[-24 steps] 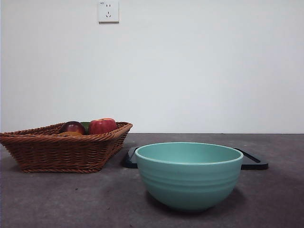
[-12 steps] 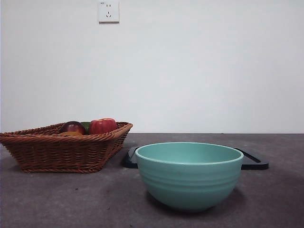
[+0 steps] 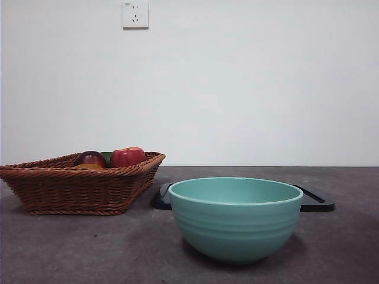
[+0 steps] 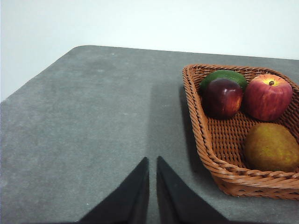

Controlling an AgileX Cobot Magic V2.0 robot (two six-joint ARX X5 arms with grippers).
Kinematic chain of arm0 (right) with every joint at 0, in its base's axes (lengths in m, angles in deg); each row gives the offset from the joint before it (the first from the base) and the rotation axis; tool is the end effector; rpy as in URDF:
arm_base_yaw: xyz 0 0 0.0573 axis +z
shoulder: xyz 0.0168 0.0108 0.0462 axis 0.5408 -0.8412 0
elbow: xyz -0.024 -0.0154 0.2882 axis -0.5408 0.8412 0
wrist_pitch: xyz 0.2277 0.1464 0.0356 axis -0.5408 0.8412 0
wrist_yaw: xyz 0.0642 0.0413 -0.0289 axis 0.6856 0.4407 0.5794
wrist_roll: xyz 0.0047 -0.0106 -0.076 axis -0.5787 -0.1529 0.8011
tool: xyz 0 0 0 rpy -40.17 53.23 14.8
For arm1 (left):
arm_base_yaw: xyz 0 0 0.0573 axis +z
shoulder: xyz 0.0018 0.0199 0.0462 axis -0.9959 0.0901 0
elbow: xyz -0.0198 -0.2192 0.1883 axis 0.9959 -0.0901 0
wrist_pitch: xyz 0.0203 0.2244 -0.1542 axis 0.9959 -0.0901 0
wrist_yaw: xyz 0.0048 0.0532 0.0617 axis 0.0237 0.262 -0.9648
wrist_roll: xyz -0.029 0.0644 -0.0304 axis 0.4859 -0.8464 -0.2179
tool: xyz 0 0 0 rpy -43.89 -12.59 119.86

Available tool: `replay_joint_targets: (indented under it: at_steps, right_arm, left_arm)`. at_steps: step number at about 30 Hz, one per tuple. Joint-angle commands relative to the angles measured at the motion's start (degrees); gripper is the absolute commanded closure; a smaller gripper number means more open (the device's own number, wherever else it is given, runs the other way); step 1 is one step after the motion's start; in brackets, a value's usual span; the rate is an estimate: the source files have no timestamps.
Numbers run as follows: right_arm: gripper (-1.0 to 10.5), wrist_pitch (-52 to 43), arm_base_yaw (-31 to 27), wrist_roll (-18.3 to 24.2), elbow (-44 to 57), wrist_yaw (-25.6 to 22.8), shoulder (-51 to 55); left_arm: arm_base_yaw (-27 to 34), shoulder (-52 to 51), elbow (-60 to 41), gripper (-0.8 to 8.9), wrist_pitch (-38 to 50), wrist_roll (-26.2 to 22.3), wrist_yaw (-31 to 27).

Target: Pick up the wifruite, put it on the bowl, pick up the plate, put it on desk

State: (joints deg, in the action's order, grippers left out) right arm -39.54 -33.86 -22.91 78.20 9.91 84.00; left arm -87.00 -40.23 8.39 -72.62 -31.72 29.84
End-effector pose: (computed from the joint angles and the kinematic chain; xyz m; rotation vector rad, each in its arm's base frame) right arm 0.1241 -0.0032 0.1472 -0.0468 0.1622 -0.0282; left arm 0.1231 -0.0001 0.1525 -0.0522 0.1513 0.0405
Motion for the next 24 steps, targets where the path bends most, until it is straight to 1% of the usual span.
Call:
replay_joint_targets:
  at_steps: [1, 8, 24]
  right_arm:
    - [9.3, 0.6, 0.0, -1.5, 0.3, 0.1, 0.2]
    - [9.3, -1.0, 0.0, -1.7, 0.3, 0.7, 0.2]
    - [9.3, -1.1, 0.0, -1.7, 0.3, 0.7, 0.2]
  left_arm:
    - [-0.1, -0.1, -1.2, 7.89, -0.4, -0.9, -0.1]
    - [-0.1, -0.1, -1.2, 7.89, -0.5, -0.9, -0.1]
    - [-0.1, -0.1, -1.2, 7.89, -0.4, -0.9, -0.1]
